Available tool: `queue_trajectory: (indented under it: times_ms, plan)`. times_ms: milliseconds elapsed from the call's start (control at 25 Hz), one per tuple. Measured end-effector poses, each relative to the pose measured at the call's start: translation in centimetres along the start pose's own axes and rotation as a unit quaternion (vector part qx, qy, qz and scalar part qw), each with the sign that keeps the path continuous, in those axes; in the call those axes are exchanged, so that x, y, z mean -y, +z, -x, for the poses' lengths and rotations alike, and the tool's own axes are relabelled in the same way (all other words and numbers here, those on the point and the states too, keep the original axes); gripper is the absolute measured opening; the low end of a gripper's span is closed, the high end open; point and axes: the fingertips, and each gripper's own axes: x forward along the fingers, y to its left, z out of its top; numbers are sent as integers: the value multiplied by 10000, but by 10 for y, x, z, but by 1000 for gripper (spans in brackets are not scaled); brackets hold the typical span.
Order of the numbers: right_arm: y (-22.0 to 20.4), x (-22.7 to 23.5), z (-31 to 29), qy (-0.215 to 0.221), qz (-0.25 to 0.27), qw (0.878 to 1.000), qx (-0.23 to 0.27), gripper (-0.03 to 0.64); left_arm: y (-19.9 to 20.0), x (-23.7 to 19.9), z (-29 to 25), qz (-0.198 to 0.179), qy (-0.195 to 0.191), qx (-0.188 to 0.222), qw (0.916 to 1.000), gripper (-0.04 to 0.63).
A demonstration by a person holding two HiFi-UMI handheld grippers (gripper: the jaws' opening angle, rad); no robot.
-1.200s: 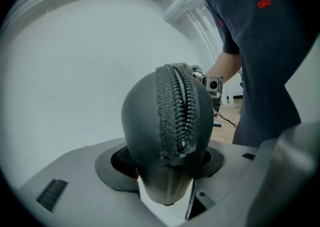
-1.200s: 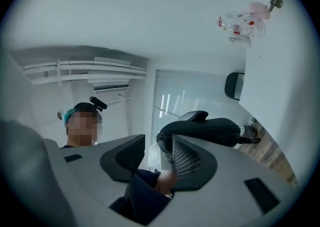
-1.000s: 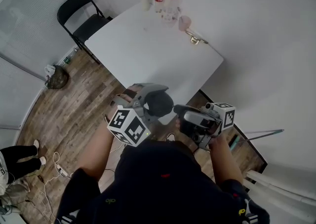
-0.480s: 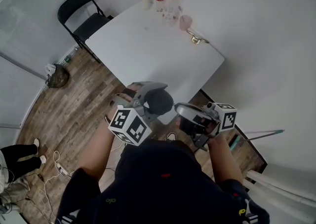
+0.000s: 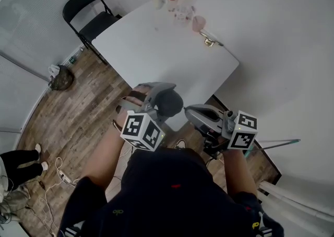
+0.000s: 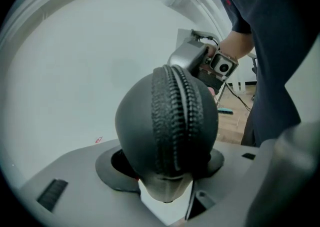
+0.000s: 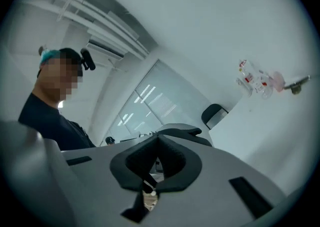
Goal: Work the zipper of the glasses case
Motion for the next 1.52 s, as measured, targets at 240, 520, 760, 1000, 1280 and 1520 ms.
queue_trajectory:
  times_ms: [240,520,760,1000,1280,1520]
  plan:
    - [-7,-13,-12,-497,1424,9849,-848,20,-10,-3,-5,-131,123,-390,9991,270]
    - [-18,-16,-27,-855,2265,9594,-1447,20,-20,1,-10,-74,67,-807,9967,270]
    - [-30,-14,-36,-957,2528,9457,-1806,20,-24,8,-13,-44,-39,-985,9951,270]
    - [-33,-13,-39,-1091,2671,9386,-1892,21,-26,10,-13,289,-91,-968,9948,270]
    - [11,-17,-25,-1167,2873,9451,-1029,21,-16,-18,1,1575,261,-258,9868,270]
    - [65,11,14,-1978,3052,9315,-90,21,-17,-64,32,2356,1080,394,9650,270]
